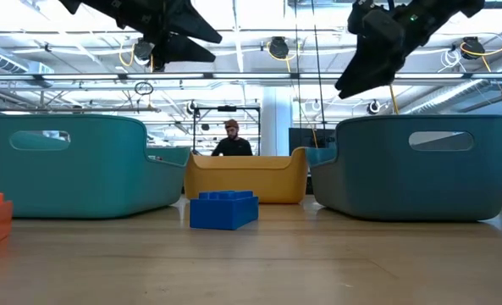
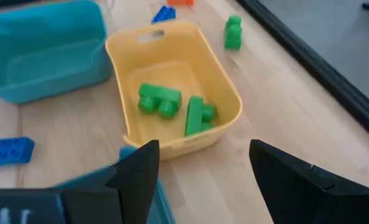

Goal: Sort & place blocks by color
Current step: Put the blue game piece into the blue bin

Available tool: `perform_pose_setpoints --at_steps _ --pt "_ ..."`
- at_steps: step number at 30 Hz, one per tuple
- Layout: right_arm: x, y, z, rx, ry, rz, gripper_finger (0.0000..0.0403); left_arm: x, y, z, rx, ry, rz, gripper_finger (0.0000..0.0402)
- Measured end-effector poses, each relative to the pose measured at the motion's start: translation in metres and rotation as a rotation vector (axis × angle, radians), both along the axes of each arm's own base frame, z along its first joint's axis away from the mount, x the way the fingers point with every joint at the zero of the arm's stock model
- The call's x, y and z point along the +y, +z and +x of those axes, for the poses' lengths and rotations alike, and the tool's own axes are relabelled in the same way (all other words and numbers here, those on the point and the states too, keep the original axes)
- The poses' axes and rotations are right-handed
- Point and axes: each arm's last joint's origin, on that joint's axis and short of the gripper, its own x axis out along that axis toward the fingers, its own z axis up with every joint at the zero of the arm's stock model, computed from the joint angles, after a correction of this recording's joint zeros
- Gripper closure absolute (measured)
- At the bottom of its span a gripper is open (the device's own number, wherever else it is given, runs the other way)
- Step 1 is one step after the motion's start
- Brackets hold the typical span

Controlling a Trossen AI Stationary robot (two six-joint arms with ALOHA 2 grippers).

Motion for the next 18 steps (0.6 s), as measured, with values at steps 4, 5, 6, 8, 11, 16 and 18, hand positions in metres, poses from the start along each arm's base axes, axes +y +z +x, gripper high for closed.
perform_pose_setpoints --at_steps 4,5,6,8,11,16,18 --pt "0.003 -0.003 -0.003 0.037 -0.005 0.022 0.0161 0.0 0.001 0.001 -0.016 -0.002 -0.001 0.0158" --pt "0.003 -0.004 -0.003 0.045 -0.005 0.026 0.0161 0.0 0.002 0.001 -0.021 -0.002 -0.001 0.0158" --pt "0.004 -0.004 -0.003 0.049 -0.002 0.026 0.0161 0.0 0.002 0.001 -0.024 -0.002 -0.001 0.0158" --pt "0.006 -0.005 -0.004 0.059 0.009 0.027 0.0161 0.0 0.003 0.001 -0.029 -0.002 -0.001 0.0158" --pt "0.008 -0.005 -0.004 0.061 0.02 0.028 0.0161 -0.001 0.004 0.001 -0.041 -0.006 0.01 0.0158" --pt "0.009 -0.002 -0.001 0.032 0.058 -0.008 0.0161 -0.001 0.009 0.003 -0.058 -0.014 0.034 0.0158" --pt "0.009 -0.002 -0.001 0.025 0.054 -0.003 0.0161 -0.001 0.014 0.004 -0.073 -0.026 0.034 0.0158"
